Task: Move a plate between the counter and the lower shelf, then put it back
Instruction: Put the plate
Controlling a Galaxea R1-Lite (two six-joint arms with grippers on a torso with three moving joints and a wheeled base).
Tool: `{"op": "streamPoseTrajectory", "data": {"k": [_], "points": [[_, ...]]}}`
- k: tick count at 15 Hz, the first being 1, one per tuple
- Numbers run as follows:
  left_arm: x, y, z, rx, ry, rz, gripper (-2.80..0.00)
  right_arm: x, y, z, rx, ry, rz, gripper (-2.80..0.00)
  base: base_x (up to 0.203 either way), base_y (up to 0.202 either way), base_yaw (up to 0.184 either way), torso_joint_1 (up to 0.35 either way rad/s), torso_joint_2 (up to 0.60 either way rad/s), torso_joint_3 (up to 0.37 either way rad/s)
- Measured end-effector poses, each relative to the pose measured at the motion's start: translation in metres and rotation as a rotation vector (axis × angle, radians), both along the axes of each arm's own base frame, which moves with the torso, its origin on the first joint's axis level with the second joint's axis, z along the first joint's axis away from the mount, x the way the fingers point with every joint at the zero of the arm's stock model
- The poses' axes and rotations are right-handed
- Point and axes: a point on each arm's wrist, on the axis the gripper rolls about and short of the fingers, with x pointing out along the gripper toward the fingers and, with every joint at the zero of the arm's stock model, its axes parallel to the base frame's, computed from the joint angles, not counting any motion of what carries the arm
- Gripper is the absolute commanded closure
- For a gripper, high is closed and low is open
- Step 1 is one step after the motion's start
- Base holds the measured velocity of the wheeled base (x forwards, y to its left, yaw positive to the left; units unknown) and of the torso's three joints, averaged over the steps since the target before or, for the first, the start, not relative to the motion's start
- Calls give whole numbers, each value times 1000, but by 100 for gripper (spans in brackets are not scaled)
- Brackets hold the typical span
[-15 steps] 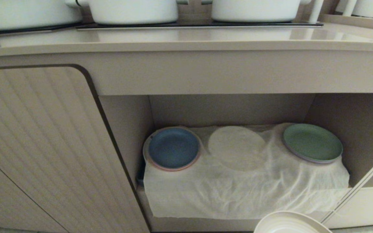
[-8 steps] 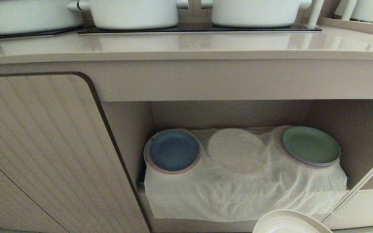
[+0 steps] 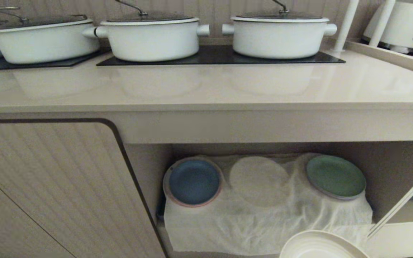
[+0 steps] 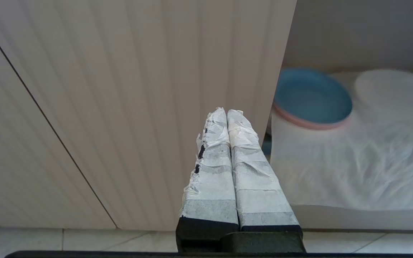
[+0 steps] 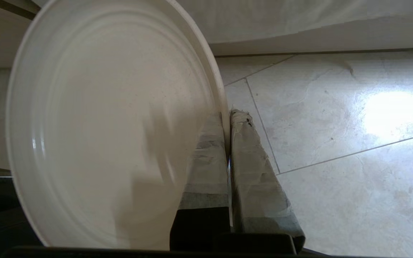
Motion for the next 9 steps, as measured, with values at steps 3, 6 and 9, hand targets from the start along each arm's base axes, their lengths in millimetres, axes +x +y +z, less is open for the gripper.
{"op": "streamPoseTrajectory", "data": {"k": [3,6,9], "points": [[0,0,0,0,0,0,0,0,0,0,0,-1,-1,0,0,0,0,198,-467,-281],[0,0,0,0,0,0,0,0,0,0,0,-2,0,0,0,0,0,210,-491,-283],[0,0,0,0,0,0,0,1,0,1,2,-18,-2,0,0,0,0,222,-504,-280]]}}
